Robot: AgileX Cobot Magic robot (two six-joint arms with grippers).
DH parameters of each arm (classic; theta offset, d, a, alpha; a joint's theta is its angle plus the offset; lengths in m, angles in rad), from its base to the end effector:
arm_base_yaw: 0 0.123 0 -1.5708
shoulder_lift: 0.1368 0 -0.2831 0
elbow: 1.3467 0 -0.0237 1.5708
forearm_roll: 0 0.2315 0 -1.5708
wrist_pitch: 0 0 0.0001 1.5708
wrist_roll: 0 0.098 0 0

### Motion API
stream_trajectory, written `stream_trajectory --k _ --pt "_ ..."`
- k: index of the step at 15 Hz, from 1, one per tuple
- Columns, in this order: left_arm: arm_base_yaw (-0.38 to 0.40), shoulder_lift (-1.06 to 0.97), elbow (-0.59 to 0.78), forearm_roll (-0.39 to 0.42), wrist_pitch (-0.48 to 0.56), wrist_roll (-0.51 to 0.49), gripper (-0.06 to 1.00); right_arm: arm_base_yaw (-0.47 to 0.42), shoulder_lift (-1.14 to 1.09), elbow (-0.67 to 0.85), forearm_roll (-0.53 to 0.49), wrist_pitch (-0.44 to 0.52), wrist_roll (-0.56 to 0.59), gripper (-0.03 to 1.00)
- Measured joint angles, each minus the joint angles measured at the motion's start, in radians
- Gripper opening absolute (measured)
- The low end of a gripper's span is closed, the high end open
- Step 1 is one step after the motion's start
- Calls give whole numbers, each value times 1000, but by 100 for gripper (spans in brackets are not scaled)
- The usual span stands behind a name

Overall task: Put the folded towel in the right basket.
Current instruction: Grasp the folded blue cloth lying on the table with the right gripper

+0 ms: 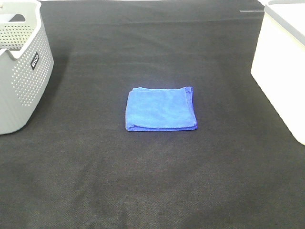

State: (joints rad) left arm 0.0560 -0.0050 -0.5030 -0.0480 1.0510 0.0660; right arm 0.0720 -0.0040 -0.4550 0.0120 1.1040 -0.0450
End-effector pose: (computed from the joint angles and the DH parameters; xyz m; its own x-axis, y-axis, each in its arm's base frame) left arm -0.0141 -0.0049 0.2665 -0.4394 0.0175 -0.8981 -0.0001 0.9998 0.0195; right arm -0.0121 0.0002 0.2491 -0.5242 -0.0775 -0.8480 -0.1018 0.9944 -0.0279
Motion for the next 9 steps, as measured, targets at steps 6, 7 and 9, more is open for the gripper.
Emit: stream_trajectory --k 6,7,9 --pt "0 0 0 -11 0 1 99 0 0 0 0 0 0 98" --pt "0 0 0 -11 0 4 99 0 0 0 0 0 0 98" --pt "0 0 0 -11 0 4 99 0 0 0 0 0 0 98"
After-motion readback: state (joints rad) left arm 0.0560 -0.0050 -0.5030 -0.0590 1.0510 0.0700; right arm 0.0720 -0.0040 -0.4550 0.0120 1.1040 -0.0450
